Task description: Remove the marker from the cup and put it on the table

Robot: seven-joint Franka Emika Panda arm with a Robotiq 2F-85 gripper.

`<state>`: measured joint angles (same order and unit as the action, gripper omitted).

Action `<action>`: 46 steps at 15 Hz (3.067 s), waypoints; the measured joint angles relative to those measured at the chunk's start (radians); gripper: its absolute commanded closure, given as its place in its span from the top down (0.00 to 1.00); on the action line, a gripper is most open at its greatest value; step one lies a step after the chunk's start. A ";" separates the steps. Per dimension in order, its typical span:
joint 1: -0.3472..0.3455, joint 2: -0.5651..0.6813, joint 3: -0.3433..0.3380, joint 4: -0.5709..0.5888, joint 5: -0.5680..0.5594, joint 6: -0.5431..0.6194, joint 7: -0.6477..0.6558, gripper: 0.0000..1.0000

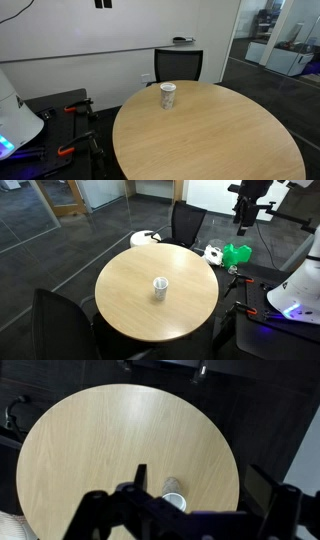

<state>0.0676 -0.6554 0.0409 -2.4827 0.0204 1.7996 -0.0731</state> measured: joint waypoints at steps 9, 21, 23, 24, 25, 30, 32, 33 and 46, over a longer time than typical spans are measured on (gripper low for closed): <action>0.000 0.000 0.000 0.000 0.000 0.000 0.000 1.00; 0.014 0.105 0.086 -0.034 0.139 0.220 0.211 1.00; 0.015 0.141 0.121 -0.047 0.157 0.330 0.300 1.00; 0.015 0.162 0.139 -0.054 0.158 0.386 0.347 1.00; 0.014 0.187 0.161 -0.059 0.157 0.442 0.400 1.00; -0.014 0.328 0.268 -0.066 0.038 0.656 0.689 1.00; -0.036 0.389 0.292 -0.063 -0.050 0.711 0.802 1.00; -0.044 0.419 0.293 -0.060 -0.096 0.732 0.853 1.00; -0.053 0.733 0.199 0.068 -0.330 0.883 1.095 1.00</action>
<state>0.0151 0.0779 0.2401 -2.4151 -0.3097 2.6824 1.0222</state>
